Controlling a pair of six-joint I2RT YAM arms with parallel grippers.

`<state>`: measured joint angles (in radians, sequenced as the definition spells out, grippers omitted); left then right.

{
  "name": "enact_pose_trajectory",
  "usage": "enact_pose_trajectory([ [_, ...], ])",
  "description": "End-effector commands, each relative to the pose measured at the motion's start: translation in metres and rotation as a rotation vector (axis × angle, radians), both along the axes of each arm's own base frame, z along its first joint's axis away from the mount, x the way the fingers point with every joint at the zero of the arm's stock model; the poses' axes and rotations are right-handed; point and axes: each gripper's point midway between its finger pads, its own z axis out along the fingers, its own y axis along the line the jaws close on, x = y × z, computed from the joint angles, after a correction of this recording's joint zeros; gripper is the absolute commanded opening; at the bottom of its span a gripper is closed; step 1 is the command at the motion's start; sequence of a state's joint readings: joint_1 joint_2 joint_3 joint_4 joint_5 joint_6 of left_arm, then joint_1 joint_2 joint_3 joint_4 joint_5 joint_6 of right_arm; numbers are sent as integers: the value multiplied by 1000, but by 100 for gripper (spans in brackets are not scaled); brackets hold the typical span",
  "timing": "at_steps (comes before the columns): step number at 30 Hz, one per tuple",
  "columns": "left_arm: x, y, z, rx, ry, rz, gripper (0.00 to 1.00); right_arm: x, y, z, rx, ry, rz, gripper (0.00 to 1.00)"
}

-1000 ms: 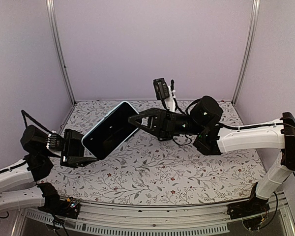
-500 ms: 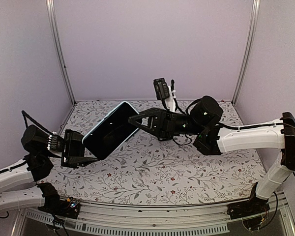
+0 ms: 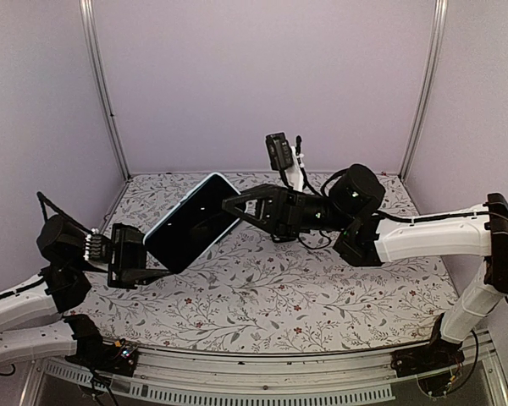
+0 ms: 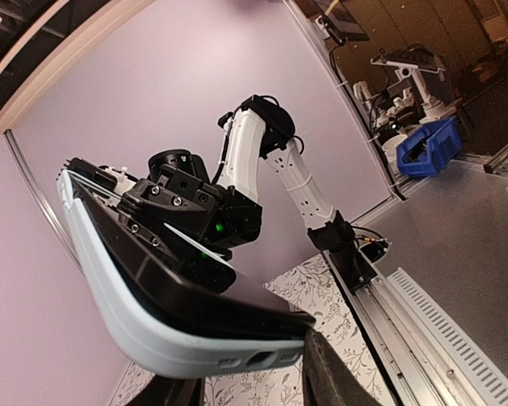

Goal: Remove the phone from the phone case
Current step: Remove the phone from the bottom left corner of the phone case, then pass from the right arm to the left

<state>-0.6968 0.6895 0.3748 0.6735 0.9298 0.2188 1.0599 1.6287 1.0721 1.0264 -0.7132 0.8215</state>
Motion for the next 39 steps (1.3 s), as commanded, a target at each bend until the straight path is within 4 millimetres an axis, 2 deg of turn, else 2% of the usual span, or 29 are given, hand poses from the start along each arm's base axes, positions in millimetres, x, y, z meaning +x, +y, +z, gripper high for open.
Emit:
enact_pose_trajectory([
  [1, 43, 2, 9, -33, 31, 230, 40, -43, -5, 5, -4, -30, 149, 0],
  [10, 55, 4, 8, -35, 28, 301, 41, -40, -6, 6, -9, -17, 118, 0],
  [22, 52, 4, 11, -41, 27, 286, 41, -32, -4, 4, -31, 13, 71, 0],
  [25, 49, 4, 12, -43, 23, 278, 41, -19, -3, 2, -41, 25, -9, 0],
  [30, 44, 5, 12, -36, -4, 268, 42, 22, -9, -4, -82, 62, -232, 0],
  [33, 46, 7, 14, -36, -14, 290, 42, 39, -23, 0, -79, 67, -308, 0],
  [39, 49, 8, 11, -16, -29, 314, 45, 52, -53, 18, -75, -21, -416, 0],
])
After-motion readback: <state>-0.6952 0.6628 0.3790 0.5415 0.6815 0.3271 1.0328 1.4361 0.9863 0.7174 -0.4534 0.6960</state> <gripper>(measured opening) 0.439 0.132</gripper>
